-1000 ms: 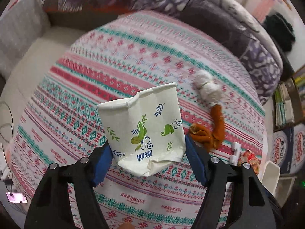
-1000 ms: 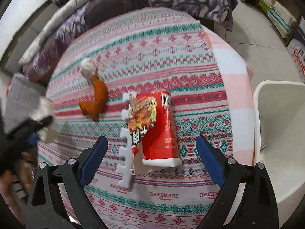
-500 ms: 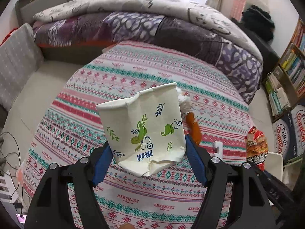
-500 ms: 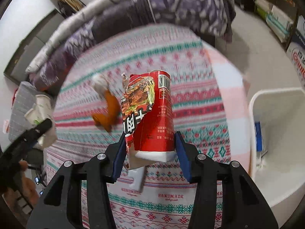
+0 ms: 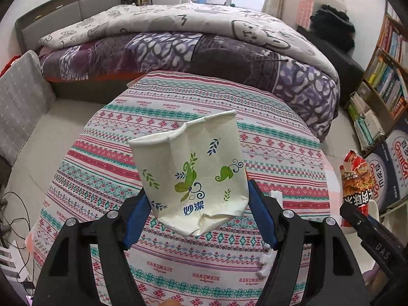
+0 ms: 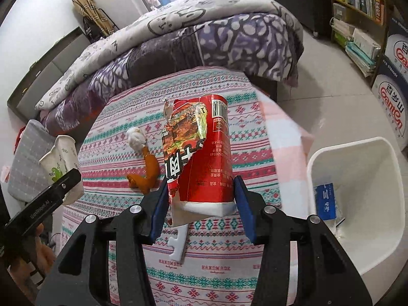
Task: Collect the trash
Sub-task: 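Carry cup and snack bag over the white bin and open both tools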
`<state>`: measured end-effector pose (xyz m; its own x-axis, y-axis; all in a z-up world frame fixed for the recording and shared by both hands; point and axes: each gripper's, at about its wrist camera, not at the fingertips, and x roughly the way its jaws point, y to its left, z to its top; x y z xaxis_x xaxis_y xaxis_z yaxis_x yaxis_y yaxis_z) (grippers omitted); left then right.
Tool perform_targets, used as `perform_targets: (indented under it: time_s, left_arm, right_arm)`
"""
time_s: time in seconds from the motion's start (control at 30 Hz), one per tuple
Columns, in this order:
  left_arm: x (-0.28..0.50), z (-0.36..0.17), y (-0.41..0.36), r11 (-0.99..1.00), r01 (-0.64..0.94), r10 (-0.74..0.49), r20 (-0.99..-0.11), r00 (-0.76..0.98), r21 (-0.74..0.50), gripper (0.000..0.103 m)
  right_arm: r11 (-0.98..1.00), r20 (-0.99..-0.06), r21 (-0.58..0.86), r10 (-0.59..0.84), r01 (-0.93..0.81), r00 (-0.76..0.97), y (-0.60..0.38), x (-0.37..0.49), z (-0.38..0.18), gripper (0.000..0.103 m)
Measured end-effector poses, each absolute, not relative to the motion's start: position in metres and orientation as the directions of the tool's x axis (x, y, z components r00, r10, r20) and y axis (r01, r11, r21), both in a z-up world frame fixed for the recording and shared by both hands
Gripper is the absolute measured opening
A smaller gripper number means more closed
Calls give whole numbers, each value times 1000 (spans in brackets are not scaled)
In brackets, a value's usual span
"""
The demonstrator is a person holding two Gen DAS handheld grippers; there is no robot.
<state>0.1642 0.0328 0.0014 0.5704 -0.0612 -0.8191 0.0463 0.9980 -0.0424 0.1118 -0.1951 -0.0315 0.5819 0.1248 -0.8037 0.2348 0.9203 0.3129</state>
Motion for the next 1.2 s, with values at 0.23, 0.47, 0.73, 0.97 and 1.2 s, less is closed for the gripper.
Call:
perform_targets:
  time_s: [0.23,0.47,0.73,0.97,1.2]
  left_arm:
    - [157,2,11,996,86,-76,-816,573,-33,71]
    - [151,1,-13,991,132,-92,-814,573,-19,71]
    - [141,-1,-45,981,194,-120,-814,569,-8,71]
    - [133,-3,-76,969,245,-147,-814,562,-6,71]
    - [123,-8,-108,951,310,-179,-814,552,1,71]
  right_arm:
    - [909,-798,320,107,267,593,-214,103,-27,47]
    - [893,-795,329,87,307,600,-236,96,-24,47]
    - [863,-795,342,55,371,604,-269,83,-22,47]
    - [837,-802,337,16,430,597,-300,69,-21,47]
    - [811,-825,312,-27,495,565,-331,55,-27,48]
